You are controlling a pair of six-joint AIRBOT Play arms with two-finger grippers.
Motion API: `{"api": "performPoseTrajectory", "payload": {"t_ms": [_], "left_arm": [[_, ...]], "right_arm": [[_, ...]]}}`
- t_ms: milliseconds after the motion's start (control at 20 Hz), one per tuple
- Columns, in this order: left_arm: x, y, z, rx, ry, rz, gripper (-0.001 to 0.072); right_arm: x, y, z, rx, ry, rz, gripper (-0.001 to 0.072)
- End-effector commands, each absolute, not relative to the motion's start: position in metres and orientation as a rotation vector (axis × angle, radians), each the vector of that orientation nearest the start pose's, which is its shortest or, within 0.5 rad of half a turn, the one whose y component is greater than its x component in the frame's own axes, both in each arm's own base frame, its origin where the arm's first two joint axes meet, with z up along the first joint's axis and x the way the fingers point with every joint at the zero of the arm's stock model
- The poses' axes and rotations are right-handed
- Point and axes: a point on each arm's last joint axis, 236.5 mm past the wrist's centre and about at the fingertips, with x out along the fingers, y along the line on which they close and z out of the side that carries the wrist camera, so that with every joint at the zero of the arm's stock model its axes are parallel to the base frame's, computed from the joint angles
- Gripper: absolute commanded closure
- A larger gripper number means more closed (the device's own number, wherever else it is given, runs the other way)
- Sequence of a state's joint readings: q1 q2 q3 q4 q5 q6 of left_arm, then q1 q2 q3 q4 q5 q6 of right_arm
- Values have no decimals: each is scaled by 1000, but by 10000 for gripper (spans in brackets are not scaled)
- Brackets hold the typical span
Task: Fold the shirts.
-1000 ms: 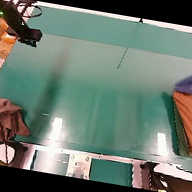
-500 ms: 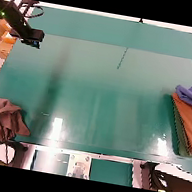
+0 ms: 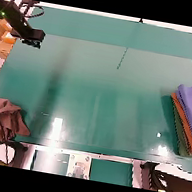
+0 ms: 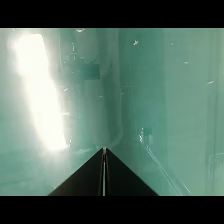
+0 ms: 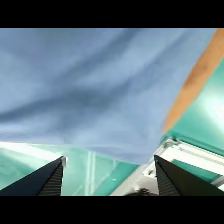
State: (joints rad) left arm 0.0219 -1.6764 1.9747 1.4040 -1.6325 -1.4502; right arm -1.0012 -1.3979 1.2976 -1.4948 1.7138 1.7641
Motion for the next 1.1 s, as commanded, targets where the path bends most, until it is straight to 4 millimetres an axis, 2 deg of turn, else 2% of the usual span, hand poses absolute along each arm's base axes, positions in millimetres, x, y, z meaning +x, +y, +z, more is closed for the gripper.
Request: {"api": "performPoseTrajectory", "payload": {"t_ms": [0,50,100,200,250,350,450,500,600,700,750,850,950,1050], "left_arm": [[461,-35,99,-31,1306,-229,686],[459,-39,101,-53,1311,-235,686],[456,-44,105,-68,1310,-251,686],[449,-51,118,-76,1286,-260,686],[442,-54,125,-77,1278,-261,687],[421,-61,136,-76,1266,-266,686],[391,-65,136,-80,1280,-269,686],[375,-68,132,-85,1284,-270,686],[339,-76,113,-101,1295,-269,686],[298,-86,86,-117,1325,-273,686],[277,-90,72,-122,1339,-277,686],[248,-93,50,-150,1358,-275,686],[233,-92,37,-166,1382,-263,685],[232,-92,36,-163,1388,-264,685]], "right_arm": [[237,-224,30,1107,1401,-647,124],[267,-218,49,1078,1333,-565,380],[298,-206,70,1028,1267,-468,698],[347,-175,104,943,1151,-340,697],[365,-156,114,894,1112,-290,699],[383,-111,122,784,1098,-185,699],[378,-58,110,684,1136,-87,699],[368,-30,96,637,1164,-42,699],[337,23,61,579,1218,33,699],[295,66,23,533,1274,101,698],[275,81,7,517,1294,125,698],[251,98,-8,504,1301,155,697],[245,106,-7,484,1296,182,697],[236,109,-7,476,1326,195,695]]}}
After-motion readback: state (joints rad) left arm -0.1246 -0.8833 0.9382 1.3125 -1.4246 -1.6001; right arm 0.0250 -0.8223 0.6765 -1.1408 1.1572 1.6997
